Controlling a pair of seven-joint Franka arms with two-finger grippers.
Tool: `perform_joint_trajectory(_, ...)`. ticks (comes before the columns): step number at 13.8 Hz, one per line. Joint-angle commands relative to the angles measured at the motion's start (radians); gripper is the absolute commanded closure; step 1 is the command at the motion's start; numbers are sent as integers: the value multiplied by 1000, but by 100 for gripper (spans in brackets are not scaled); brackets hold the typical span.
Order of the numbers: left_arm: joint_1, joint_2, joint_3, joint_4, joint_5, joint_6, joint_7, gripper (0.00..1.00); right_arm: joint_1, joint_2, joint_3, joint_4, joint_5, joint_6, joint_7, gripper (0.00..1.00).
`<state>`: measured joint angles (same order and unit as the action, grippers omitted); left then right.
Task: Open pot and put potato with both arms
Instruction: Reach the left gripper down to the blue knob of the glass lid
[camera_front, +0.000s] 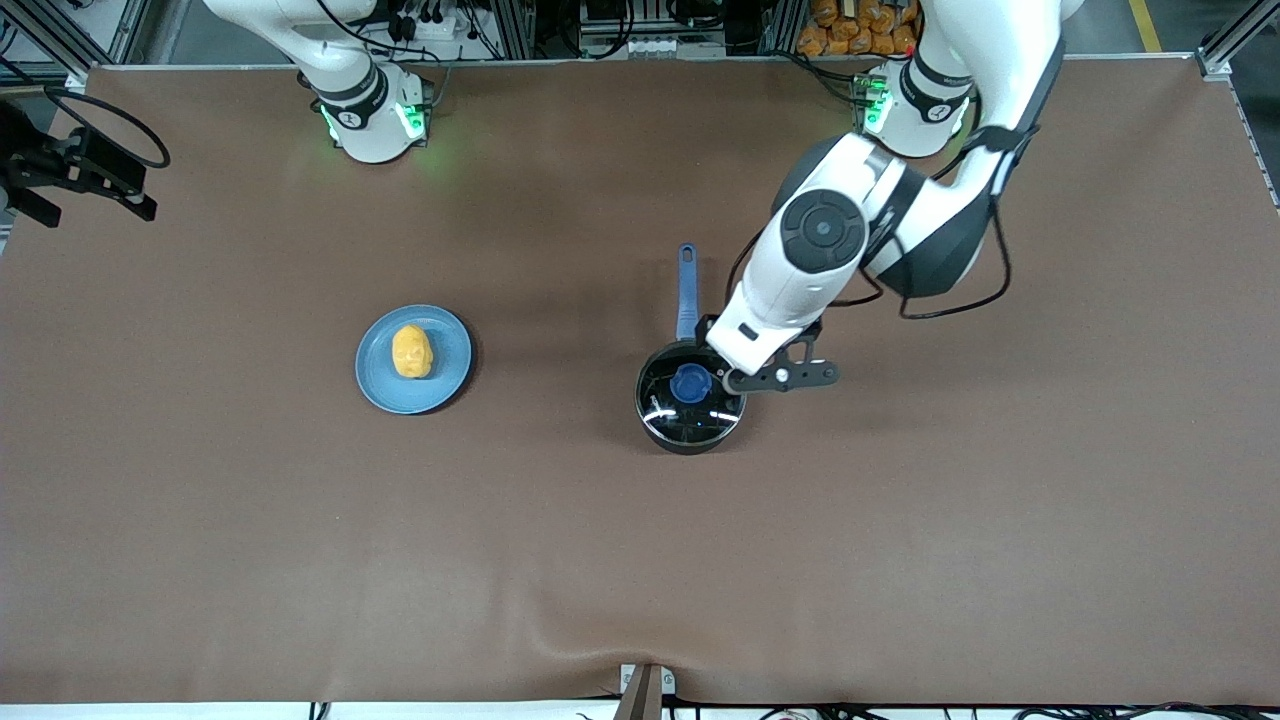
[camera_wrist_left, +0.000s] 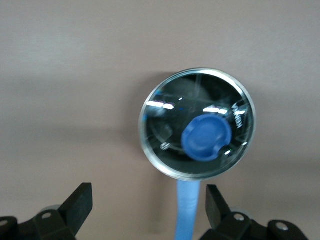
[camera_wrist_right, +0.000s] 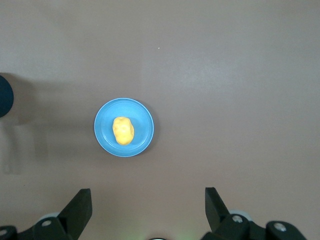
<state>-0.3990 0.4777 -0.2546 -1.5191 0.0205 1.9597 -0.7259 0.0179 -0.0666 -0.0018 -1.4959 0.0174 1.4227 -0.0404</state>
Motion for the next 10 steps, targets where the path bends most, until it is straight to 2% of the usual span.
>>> perform_joint_trajectory(1,-52,67,11,39,22,88,-93,0,2,8,-1,19,10,-13,19,0)
perform_joint_trajectory(4,-92,114,21,46,25,178,-156,0,2,10,-1,19,10,-13,19,0)
perform_joint_trajectory(8,-141,157,43,57,169,182,-228,0,2,10,-1,19,10,-13,19,0)
perform_joint_trajectory(10,-141,159,43,57,177,177,-228,0,2,10,-1,19,10,-13,19,0)
